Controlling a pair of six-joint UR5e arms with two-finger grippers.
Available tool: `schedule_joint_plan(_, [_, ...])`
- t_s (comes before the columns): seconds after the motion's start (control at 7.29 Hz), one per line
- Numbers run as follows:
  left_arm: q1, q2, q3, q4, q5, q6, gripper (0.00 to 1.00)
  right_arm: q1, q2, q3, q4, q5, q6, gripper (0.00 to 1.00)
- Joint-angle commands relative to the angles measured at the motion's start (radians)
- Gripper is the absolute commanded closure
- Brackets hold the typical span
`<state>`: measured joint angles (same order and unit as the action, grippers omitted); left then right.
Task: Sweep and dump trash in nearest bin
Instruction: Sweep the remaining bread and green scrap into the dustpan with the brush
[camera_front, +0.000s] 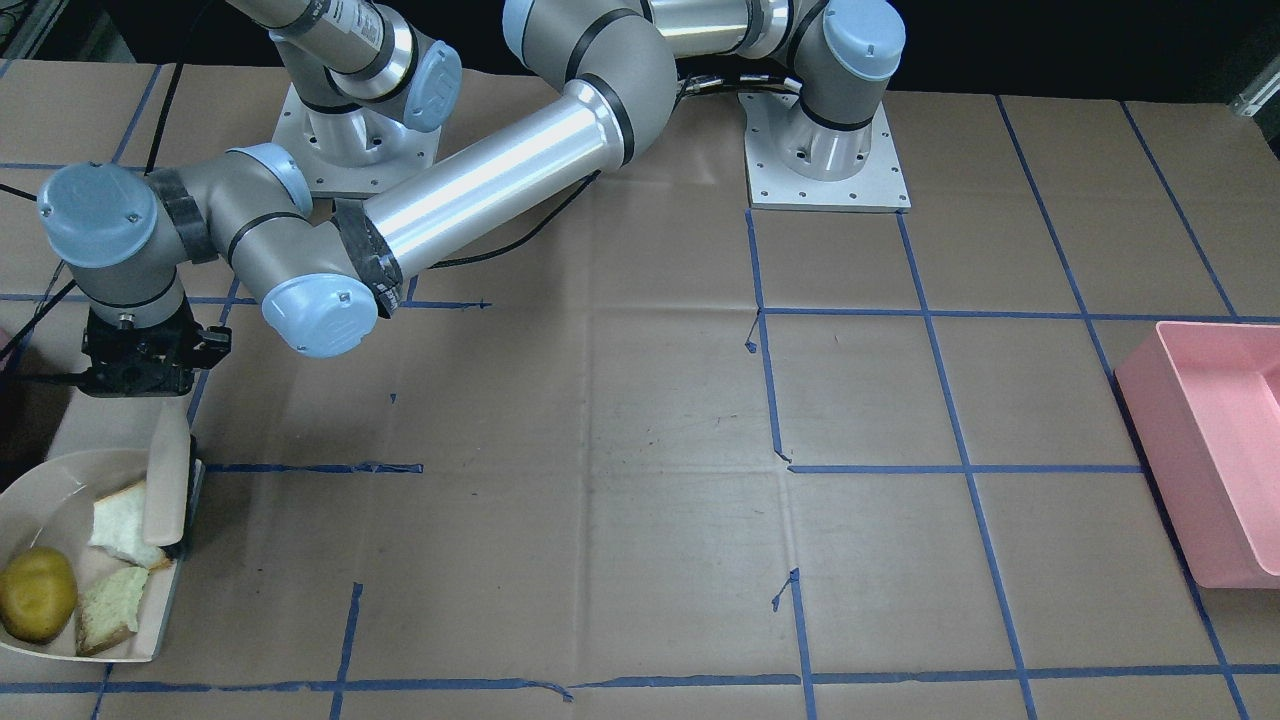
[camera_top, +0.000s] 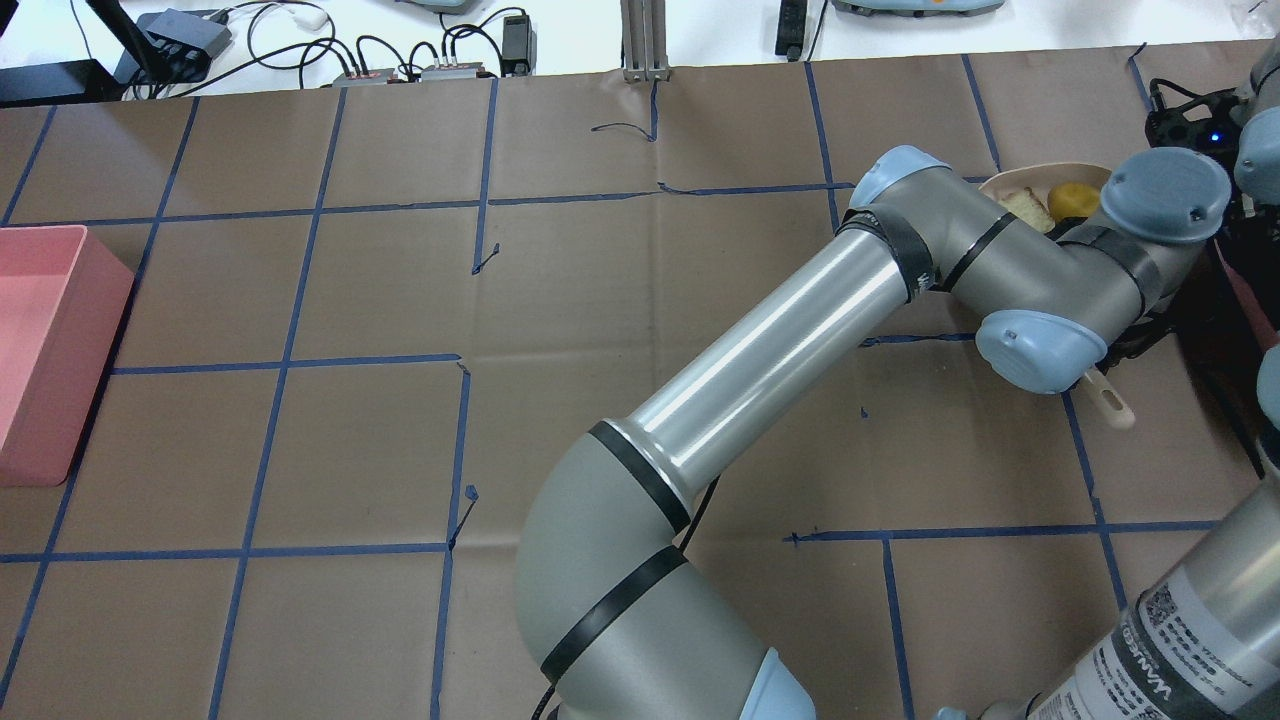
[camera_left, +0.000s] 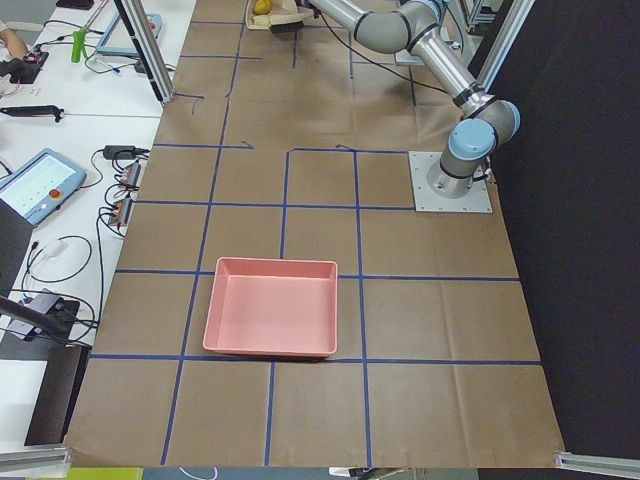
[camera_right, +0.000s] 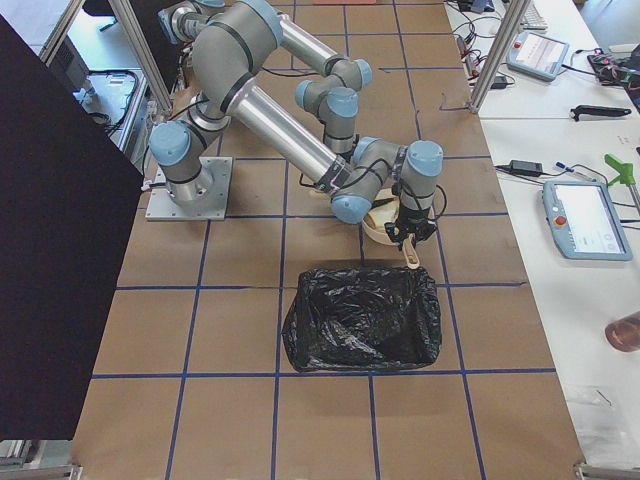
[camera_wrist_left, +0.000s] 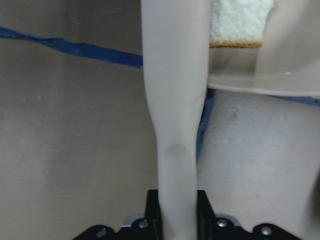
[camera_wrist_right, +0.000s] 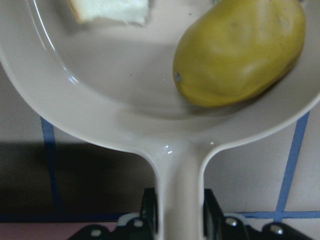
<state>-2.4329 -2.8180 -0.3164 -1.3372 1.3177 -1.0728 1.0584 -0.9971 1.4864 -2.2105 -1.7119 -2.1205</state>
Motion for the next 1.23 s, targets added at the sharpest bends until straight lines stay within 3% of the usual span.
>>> schedule_joint_plan(0.0, [0.0,-0.005,0.0,0.16,-0.056,0.019,1.0,0.0,0.0,0.0,0.0,0.0,0.001,1.0])
schedule_joint_plan(0.14, [0.0,0.003,-0.003,0.153,-0.067,0.046,1.0,0.0,0.0,0.0,0.0,0.002,0.001,1.0])
schedule_joint_plan(0.41, [0.002,0.009,-0.013,0.063,0.003,0.085,1.0,0.0,-0.002,0.0,0.015,0.021,0.007,1.0])
schedule_joint_plan(0.69, [0.006,0.044,-0.023,-0.131,0.14,0.21,1.0,0.0,-0.002,0.0,0.017,0.023,0.007,1.0])
schedule_joint_plan(0.96, [0.023,0.119,-0.026,-0.285,0.147,0.22,1.0,0.0,-0.003,0.0,0.02,0.032,0.01,1.0])
schedule_joint_plan(1.1, [0.047,0.142,-0.024,-0.343,0.205,0.228,1.0,0.0,-0.003,0.0,0.02,0.032,0.01,1.0])
